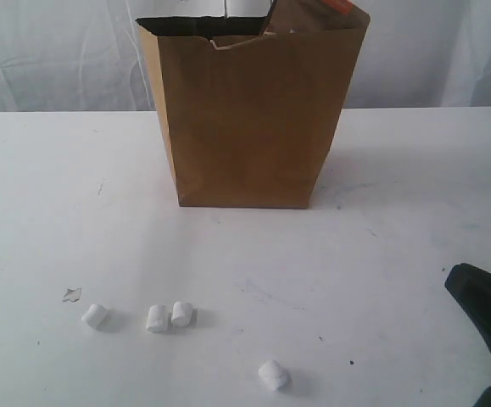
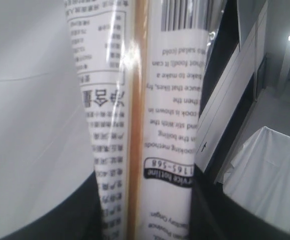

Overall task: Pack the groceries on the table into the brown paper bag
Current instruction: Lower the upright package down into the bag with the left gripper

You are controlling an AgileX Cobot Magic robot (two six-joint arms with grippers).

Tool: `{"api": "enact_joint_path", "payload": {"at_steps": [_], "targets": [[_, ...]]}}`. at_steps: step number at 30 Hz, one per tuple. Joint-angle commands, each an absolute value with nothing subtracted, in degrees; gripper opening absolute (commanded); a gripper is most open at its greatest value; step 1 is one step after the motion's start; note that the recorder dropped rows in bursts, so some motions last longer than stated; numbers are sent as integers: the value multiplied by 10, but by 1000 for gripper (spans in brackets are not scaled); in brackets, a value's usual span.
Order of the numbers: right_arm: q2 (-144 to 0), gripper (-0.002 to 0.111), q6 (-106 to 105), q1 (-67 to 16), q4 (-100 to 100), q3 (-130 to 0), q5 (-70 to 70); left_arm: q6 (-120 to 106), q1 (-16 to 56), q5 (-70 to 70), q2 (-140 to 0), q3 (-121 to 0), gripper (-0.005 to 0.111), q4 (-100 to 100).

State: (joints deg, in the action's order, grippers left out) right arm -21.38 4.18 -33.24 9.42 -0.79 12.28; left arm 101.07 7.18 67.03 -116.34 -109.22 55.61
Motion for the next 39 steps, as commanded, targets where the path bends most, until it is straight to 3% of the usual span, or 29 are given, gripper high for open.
{"api": "enact_joint_path", "payload": {"at_steps": [1,27,39], "targets": [[-210,0,43,-330,94,-5,125,1019,70,700,-1154,-1097,0,476],[-210,0,43,-330,94,-5,125,1078,70,698,-1183,-1097,0,519],[-210,0,43,-330,94,-5,125,1048,81,612,-1208,-1097,0,517]]}}
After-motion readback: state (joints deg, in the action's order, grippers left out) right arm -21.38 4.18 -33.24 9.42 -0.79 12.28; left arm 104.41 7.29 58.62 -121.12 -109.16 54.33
